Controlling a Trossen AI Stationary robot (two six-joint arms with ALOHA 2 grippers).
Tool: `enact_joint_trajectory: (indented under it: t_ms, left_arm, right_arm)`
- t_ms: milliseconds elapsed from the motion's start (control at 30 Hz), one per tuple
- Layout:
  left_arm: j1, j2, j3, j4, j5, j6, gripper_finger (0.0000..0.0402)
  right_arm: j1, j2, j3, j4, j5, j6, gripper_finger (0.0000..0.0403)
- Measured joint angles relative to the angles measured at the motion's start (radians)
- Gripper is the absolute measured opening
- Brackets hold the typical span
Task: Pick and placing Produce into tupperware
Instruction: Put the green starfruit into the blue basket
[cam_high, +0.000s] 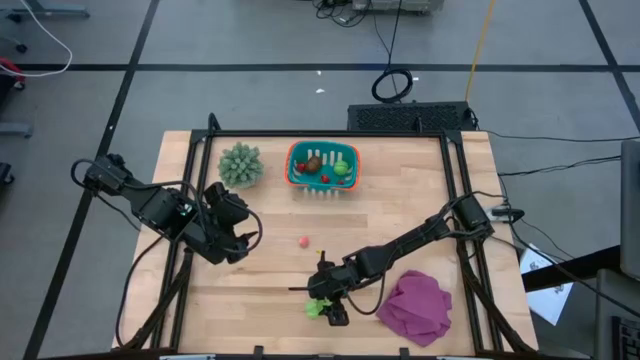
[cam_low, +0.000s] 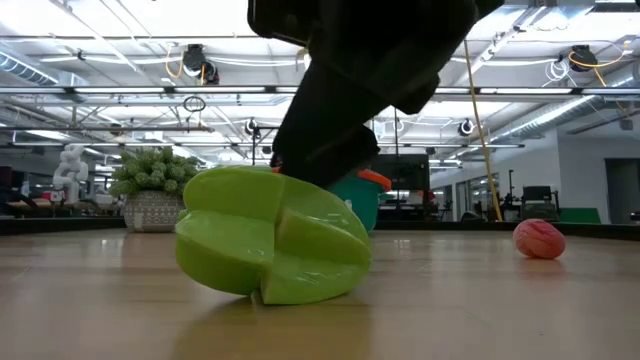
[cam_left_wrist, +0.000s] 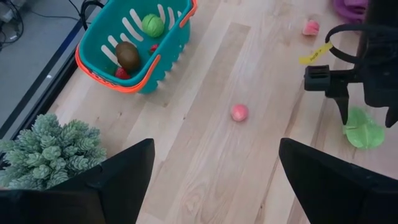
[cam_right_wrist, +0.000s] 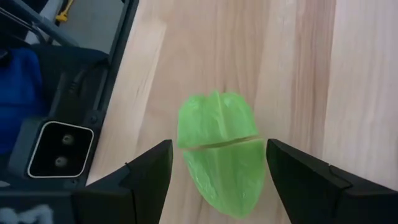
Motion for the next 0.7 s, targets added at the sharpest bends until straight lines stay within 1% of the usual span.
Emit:
enact_joint_trajectory:
  t_ms: [700]
  left_arm:
    - [0.0, 0.0, 0.0, 0.031, 0.001, 0.041, 0.0349]
  right_arm:
    - [0.0, 0.023, 0.0, 0.01, -0.005, 0.051, 0.0252]
